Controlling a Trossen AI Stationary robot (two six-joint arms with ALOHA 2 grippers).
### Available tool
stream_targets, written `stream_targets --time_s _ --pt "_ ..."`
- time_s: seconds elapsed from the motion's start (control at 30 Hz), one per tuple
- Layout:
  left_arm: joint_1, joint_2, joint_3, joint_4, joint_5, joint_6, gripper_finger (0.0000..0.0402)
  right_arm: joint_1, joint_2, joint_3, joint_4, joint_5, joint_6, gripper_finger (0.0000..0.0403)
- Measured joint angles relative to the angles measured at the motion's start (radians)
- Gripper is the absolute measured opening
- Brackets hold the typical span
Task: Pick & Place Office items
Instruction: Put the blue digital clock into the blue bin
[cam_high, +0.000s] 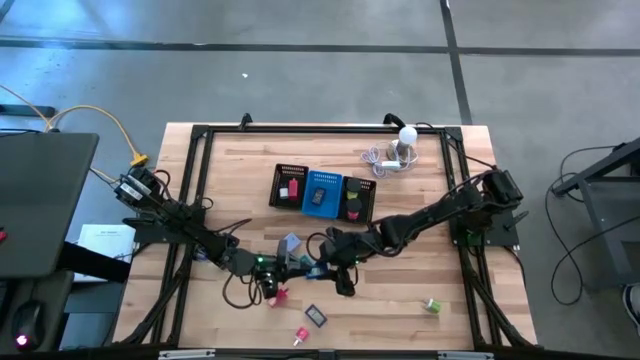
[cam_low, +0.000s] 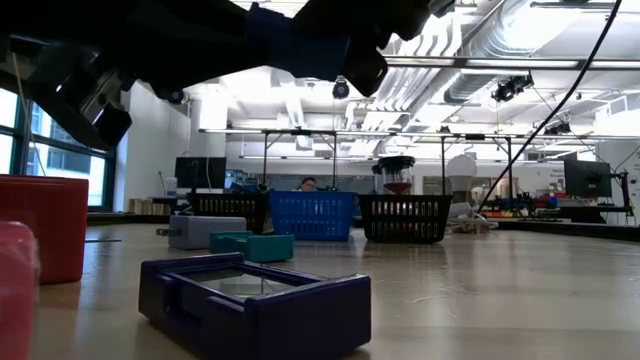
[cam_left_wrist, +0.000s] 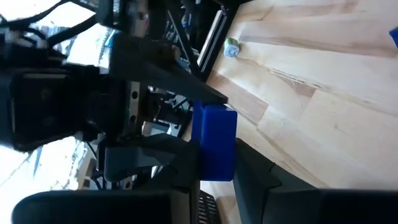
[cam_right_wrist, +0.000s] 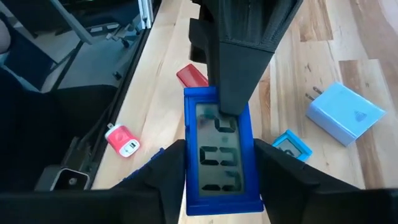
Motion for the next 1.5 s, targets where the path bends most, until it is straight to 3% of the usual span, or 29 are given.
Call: stream_targets --time_s 0.37,0.53,0.9,1.07,1.2,1.5 --pt "-0.024 0.000 -0.001 -0.010 -0.027 -0.244 0.0058 0.002 -0.011 0.000 -0.092 0.119 -0.016 0.0235" --pt "-0.027 -0.001 -0.001 -0.028 -0.069 -0.339 0.0058 0.001 -0.048 -0.001 -0.138 0.126 -0.019 0.0259" --pt "-0.017 -0.014 -0.001 -0.027 -0.146 -0.629 0.0058 0.011 -0.161 0.000 -0.442 0.161 0.199 0.0241" --pt "0.042 -0.058 -0.001 -0.044 -0.121 -0.754 0.0058 0.015 -0.160 -0.001 -0.564 0.142 0.317 0.0234" --pt "0.127 -0.114 0.000 -0.161 -0.082 -0.866 0.0058 0.020 -0.161 -0.001 -0.631 0.130 0.374 0.0232" --pt "0.356 -0.212 0.000 -0.378 0.023 -1.177 0.0058 0.072 -0.161 -0.001 -0.595 0.178 0.378 0.0233"
